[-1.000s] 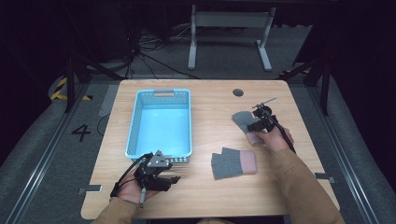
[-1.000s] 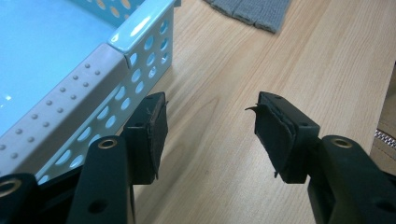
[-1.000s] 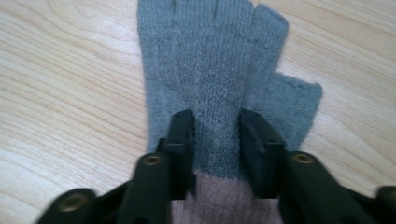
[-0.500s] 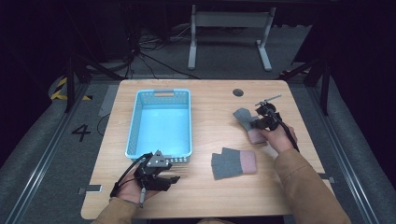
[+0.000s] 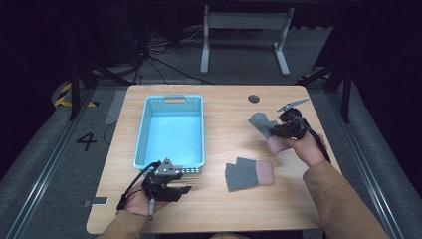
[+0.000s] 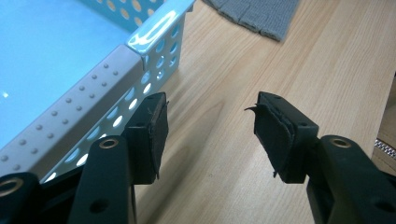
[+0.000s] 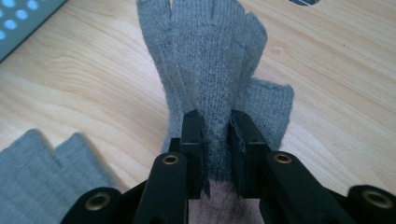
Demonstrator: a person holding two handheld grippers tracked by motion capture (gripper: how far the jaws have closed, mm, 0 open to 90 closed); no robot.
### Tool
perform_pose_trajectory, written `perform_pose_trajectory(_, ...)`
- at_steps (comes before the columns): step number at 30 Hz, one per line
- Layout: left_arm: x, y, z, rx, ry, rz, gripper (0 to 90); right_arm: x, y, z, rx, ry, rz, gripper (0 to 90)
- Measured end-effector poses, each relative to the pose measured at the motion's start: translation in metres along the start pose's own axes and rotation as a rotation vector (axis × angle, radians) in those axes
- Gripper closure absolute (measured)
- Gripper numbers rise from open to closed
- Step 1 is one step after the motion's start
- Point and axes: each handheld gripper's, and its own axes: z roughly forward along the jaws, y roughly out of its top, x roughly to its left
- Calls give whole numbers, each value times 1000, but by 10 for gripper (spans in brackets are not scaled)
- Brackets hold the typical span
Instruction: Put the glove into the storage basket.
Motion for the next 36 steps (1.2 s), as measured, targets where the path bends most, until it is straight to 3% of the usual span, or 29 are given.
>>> perform_pose_trajectory(10,2,0,1,-23,-25,5,443,20,-4,-19,-28,57,-111,762)
perform_pose_trajectory(11,2,0,0,-29,-19,20,445,26,-6,-23,-34,80,-148,757)
perform_pose_trajectory(16,1,0,1,-35,-20,28,454,38,-10,-29,-40,108,-191,755)
perform_pose_trajectory(19,1,1,1,-20,-28,16,465,49,-17,-33,-51,155,-225,754)
perform_pose_trajectory(22,-1,2,1,-10,-27,21,474,52,-20,-33,-50,171,-240,754)
perform_pose_trajectory(26,-5,3,2,-6,-23,61,470,60,-29,-32,-55,208,-259,754)
perform_pose_trajectory(36,-15,12,6,5,-36,55,458,73,-49,-25,-85,269,-281,756)
